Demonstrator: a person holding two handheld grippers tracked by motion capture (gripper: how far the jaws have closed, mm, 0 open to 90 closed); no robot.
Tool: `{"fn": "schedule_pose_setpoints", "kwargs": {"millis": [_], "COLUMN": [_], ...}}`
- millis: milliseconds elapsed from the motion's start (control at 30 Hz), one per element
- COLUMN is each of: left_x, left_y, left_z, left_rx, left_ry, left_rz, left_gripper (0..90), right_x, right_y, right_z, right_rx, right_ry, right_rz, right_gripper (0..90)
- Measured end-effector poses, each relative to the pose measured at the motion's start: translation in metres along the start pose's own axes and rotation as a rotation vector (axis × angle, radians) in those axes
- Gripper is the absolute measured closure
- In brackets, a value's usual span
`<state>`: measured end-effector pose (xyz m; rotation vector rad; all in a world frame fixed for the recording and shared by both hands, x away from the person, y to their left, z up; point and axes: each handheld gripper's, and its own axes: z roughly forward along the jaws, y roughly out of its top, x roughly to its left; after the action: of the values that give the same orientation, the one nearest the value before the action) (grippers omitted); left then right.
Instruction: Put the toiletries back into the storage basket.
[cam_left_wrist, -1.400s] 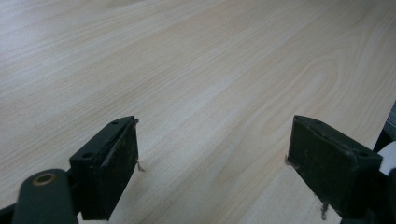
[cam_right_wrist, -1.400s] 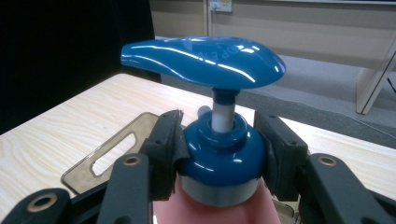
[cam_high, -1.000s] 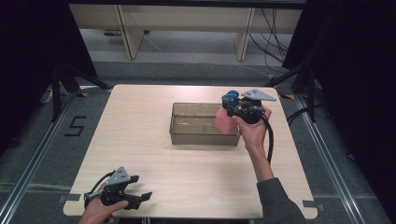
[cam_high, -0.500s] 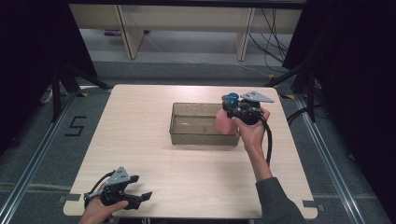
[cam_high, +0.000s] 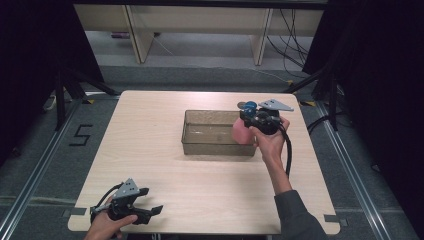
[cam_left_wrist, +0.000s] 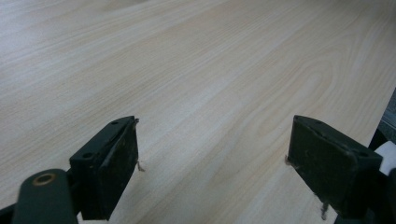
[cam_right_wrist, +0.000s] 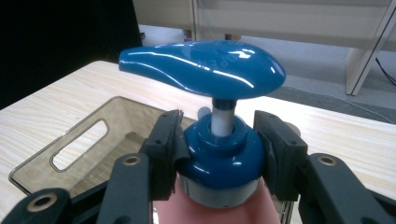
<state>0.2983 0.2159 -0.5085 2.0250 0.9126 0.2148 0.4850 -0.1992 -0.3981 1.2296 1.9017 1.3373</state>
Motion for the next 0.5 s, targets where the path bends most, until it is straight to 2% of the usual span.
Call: {"fn": "schedule_pose_setpoints", "kwargs": {"millis": [33,67,100,133,200,233,300,333,367,400,500], "left_x": [-0.0001,-0.0002,0.0004,-0.0004,-0.0003,0.0003,-0.0004,-0.0002,0.0000,0.0002,-0.0004], "left_y": [-0.0001,0.0001,0.0008,0.0005,0.0002,0.0005,0.0006,0.0004,0.0004,0.0006,0.0004], "left_z": [0.0007,0.0009,-0.0004,0.0001,0.0000,-0.0002,-0.0001,-0.0005,-0.0007,-0.0006,-0.0006], "left_rx": [-0.009,-0.012,0.005,-0.005,-0.005,-0.001,-0.006,-0.003,-0.002,-0.004,-0.006], "left_ry": [-0.004,-0.004,-0.007,-0.008,-0.007,-0.005,-0.008,-0.006,-0.007,-0.006,-0.002], "left_rz": [-0.007,-0.011,-0.005,-0.010,-0.008,-0.005,-0.010,-0.003,-0.002,-0.003,-0.003], "left_gripper": [15.6,15.6,15.5,15.5,15.5,15.6,15.6,15.6,15.6,15.6,15.6], "right_x": [-0.0020,-0.0012,-0.0018,-0.0010,-0.0016,0.0000,-0.0026,-0.0002,0.0010,-0.0010,-0.0004], "right_y": [-0.0001,-0.0005,-0.0016,-0.0021,-0.0035,-0.0037,-0.0052,-0.0060,-0.0072,-0.0076,-0.0094], "right_z": [0.0002,0.0005,0.0015,0.0011,0.0023,0.0019,0.0040,0.0041,0.0043,0.0060,0.0067], "right_rx": [-0.002,0.006,-0.006,0.010,0.015,0.032,0.011,0.034,0.034,0.023,0.035], "right_ry": [-0.005,0.007,-0.001,-0.004,-0.002,0.006,-0.018,0.004,-0.002,0.008,0.008], "right_rz": [-0.030,-0.009,-0.015,-0.005,-0.018,0.009,-0.047,-0.002,0.005,-0.027,-0.021], "right_gripper": [53.3,53.3,53.2,53.3,53.3,53.3,53.3,53.3,53.3,53.3,53.3]}}
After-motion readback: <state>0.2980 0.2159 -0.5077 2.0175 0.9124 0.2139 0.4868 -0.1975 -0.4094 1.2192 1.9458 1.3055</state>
